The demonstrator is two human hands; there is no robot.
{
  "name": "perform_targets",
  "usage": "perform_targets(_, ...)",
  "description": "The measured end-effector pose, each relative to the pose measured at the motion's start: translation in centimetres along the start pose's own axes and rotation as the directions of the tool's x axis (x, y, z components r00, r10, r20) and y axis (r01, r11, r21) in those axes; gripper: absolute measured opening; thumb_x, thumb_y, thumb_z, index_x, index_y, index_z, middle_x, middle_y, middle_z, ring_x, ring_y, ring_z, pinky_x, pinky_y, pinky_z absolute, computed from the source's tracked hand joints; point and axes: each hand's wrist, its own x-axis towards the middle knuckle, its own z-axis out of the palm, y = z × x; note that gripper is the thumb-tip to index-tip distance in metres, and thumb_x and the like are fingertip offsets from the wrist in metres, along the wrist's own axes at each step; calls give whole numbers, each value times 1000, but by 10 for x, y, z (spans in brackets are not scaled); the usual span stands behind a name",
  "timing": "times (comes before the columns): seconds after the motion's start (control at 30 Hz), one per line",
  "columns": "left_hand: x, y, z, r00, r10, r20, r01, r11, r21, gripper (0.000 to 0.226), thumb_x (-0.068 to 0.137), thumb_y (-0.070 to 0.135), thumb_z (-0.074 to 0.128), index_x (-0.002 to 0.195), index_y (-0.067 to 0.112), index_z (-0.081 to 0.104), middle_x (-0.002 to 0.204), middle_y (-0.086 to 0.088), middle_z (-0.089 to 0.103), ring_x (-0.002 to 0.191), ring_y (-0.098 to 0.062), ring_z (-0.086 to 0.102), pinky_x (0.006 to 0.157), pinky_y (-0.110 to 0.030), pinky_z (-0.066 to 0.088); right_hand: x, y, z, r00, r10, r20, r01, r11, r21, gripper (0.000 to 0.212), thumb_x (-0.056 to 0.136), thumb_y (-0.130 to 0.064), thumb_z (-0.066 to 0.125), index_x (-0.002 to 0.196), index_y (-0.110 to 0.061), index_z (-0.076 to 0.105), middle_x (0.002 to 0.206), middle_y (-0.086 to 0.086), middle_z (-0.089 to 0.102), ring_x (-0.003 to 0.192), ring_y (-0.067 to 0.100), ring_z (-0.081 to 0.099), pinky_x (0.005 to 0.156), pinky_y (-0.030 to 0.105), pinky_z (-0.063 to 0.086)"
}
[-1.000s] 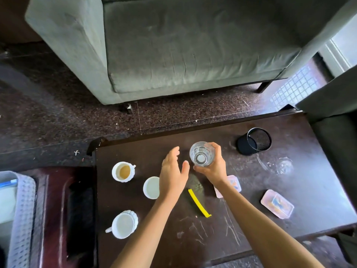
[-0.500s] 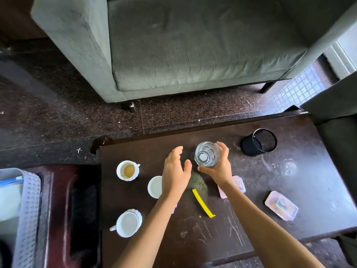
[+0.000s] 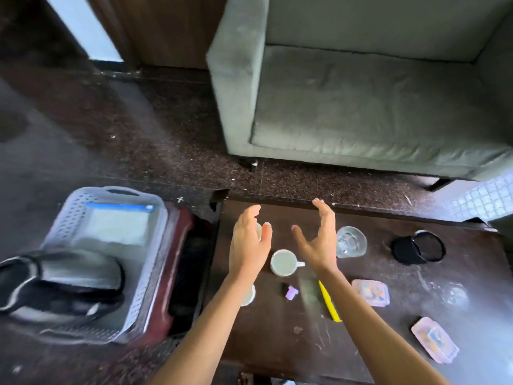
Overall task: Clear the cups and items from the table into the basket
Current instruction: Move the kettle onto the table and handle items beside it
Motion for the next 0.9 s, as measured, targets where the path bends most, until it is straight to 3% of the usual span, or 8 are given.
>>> perform_targets(0.2,-31,-43,-89,969,-131,-209,128,991,-27,36,91,12,55,127,12,51,125,-5,59,112,-17,59,89,-25,48,-17,-82,74,966,-95,241,85,995,53,42,89,-9,62,128,-12,49,129,2,52,117,11,49,100,24,39)
perform_targets(0.33,-61,-74,-138,927,-192,-321,176,981,-77,32,91,11,53,123,12,52,122,-4,61,109,-16,60,92,-33,50,-45,-135,131,926,-127,356,77,986,151,33,91,-9,57,124,-12,54,122,1,56,109,15,57,98,26,44)
perform_targets(0.43,-82,-89,-166,882,-245,-403,213,969,-122,28,92,12,51,120,12,55,116,-1,63,101,-8,59,85,-18,47,-65,-164,167,876,-167,453,95,980,177,28,92,-14,58,120,-10,58,115,4,61,101,18,60,94,28,48)
perform_targets(0.57,-115,-107,-192,806,-299,-511,239,954,-182,18,94,16,51,109,13,61,102,4,67,91,-8,63,80,-15,49,-96,-200,203,775,-238,585,146,969,200,27,95,-23,55,117,-8,60,114,3,64,101,13,58,86,22,44)
perform_targets(0.63,-131,-117,-202,774,-336,-537,259,942,-216,12,95,16,52,102,15,61,96,6,67,86,-7,63,75,-5,45,-110,-216,216,709,-213,672,108,975,195,27,97,-31,51,111,-11,61,103,0,66,93,7,57,77,16,39)
perform_targets(0.77,-156,-141,-220,676,-442,-589,328,897,-297,9,93,14,54,99,15,62,89,8,65,81,-6,63,73,-2,43,-135,-231,240,564,-124,816,38,991,125,38,97,-48,43,70,-24,52,63,-8,53,61,4,50,62,22,38)
perform_targets(0.83,-163,-152,-228,640,-497,-586,382,867,-319,11,93,14,54,101,10,62,90,3,65,79,-8,60,69,3,38,-143,-235,253,533,-67,843,-4,997,82,47,95,-55,41,73,-18,58,69,0,62,65,12,56,64,27,45)
perform_targets(0.9,-167,-160,-234,623,-527,-578,419,849,-323,13,93,15,54,102,8,61,89,2,64,75,-3,57,65,4,35,-148,-239,260,553,-14,833,-118,988,95,53,94,-56,43,78,-10,63,73,3,65,66,13,58,64,26,48)
